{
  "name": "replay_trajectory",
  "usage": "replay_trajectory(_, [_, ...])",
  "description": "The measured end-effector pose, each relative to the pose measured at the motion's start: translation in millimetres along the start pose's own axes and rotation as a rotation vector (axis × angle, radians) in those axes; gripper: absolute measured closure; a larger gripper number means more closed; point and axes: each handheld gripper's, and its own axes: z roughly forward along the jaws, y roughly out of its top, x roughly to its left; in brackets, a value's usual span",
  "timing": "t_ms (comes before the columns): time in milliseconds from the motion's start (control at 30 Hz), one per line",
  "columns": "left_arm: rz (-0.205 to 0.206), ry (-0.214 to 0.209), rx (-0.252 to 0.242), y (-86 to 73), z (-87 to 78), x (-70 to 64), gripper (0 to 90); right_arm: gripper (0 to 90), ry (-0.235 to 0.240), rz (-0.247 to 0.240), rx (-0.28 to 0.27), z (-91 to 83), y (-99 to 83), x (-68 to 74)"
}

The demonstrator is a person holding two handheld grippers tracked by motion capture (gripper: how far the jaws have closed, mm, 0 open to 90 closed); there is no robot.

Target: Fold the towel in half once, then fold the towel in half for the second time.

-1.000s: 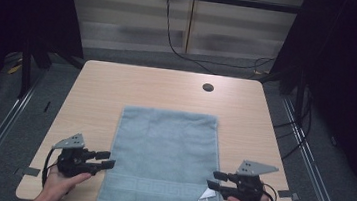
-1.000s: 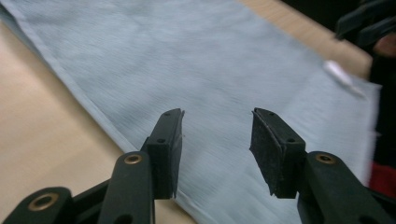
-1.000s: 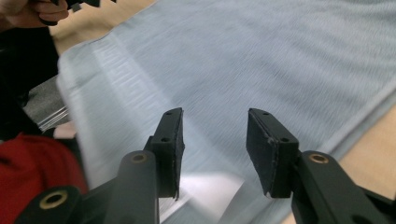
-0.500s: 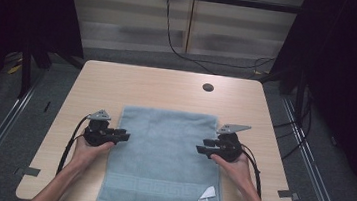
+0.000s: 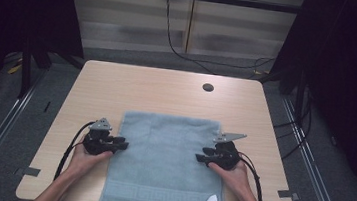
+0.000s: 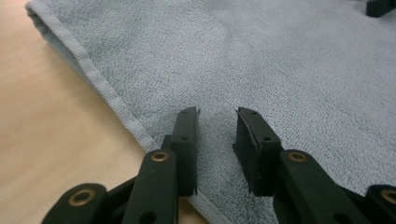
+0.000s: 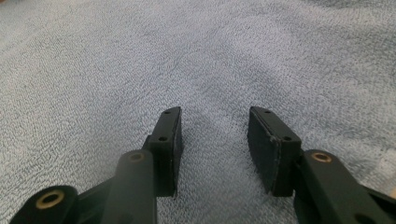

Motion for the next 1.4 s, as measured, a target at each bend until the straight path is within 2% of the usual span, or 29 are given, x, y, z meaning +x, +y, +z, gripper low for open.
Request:
replay_trajectory(233, [0.002, -0.027, 0.012, -12.8, -11.0, -19.0, 69.5, 55.7, 0.005, -0.019, 0.023, -10.9, -11.6, 16.5])
replay_trajectory(333, [0.004, -0.052, 0.018, -20.3, -18.1, -26.7, 69.6, 55.7, 0.035, 0.001, 0.025, -18.4, -20.8, 26.1])
replay_trajectory(467, [0.004, -0.073, 0.014, -33.2, -28.8, -39.4, 69.1, 55.7, 0.052, -0.045, 0.03, -27.4, -34.2, 46.7])
replay_trajectory(567, [0.011, -0.095, 0.032, -39.1, -35.9, -47.4, 69.1, 55.7, 0.064, -0.053, 0.046, -33.9, -41.7, 60.3])
replay_trajectory(633, [-0.009, -0.118, 0.043, -41.7, -39.6, -50.4, 68.1, 55.8, 0.073, -0.048, 0.059, -37.9, -45.1, 65.8])
replay_trajectory(700, [-0.008, -0.125, 0.047, -41.7, -41.7, -52.0, 65.5, 58.1, 0.076, -0.061, 0.064, -41.1, -44.7, 66.4])
replay_trajectory(767, [-0.035, -0.125, 0.046, -35.1, -41.4, -47.9, 61.9, 59.1, 0.068, -0.06, 0.01, -46.2, -39.6, 59.3])
replay_trajectory(833, [-0.075, -0.1, 0.002, -23.0, -41.7, -41.0, 60.2, 58.3, 0.034, -0.034, -0.022, -51.0, -30.4, 46.3])
replay_trajectory(900, [-0.063, -0.086, -0.03, -8.9, -40.2, -32.4, 60.2, 57.5, -0.004, -0.035, -0.036, -52.7, -20.8, 31.0])
replay_trajectory(967, [-0.054, -0.037, -0.028, 5.2, -33.3, -19.9, 59.5, 57.9, -0.034, -0.008, -0.055, -52.5, -12.2, 13.8])
replay_trajectory(1000, [-0.056, -0.031, -0.037, 9.3, -30.4, -15.8, 58.5, 57.3, -0.066, -0.001, -0.051, -50.6, -7.0, 3.6])
replay_trajectory(1067, [-0.075, -0.012, -0.065, 19.3, -23.9, -5.2, 57.4, 56.5, -0.108, 0.02, -0.045, -45.7, -0.7, -7.3])
replay_trajectory(1133, [-0.061, 0.008, -0.074, 26.4, -17.9, 3.1, 56.9, 54.4, -0.118, 0.009, -0.035, -38.0, 5.8, -15.1])
replay_trajectory(1167, [-0.064, 0.018, -0.084, 28.2, -14.2, 8.5, 56.6, 53.4, -0.113, 0.022, -0.033, -34.5, 8.1, -18.6])
replay_trajectory(1200, [-0.071, 0.015, -0.074, 29.1, -11.2, 11.9, 55.3, 53.2, -0.092, 0.019, -0.029, -29.6, 10.3, -23.9])
replay_trajectory(1267, [-0.078, 0.034, -0.06, 28.3, -3.9, 20.6, 53.6, 52.4, -0.112, 0.011, -0.012, -24.6, 12.5, -29.9])
replay_trajectory(1300, [-0.084, 0.027, -0.059, 27.5, -1.7, 22.6, 51.4, 52.3, -0.096, 0.024, -0.02, -21.5, 11.9, -34.4])
replay_trajectory(1367, [-0.08, 0.038, -0.051, 24.7, 3.1, 24.2, 46.2, 52.0, -0.111, 0.04, -0.011, -17.5, 8.6, -38.7])
replay_trajectory(1400, [-0.083, 0.034, -0.041, 23.3, 5.5, 23.2, 44.2, 51.4, -0.102, 0.049, 0.005, -15.4, 6.0, -40.0])
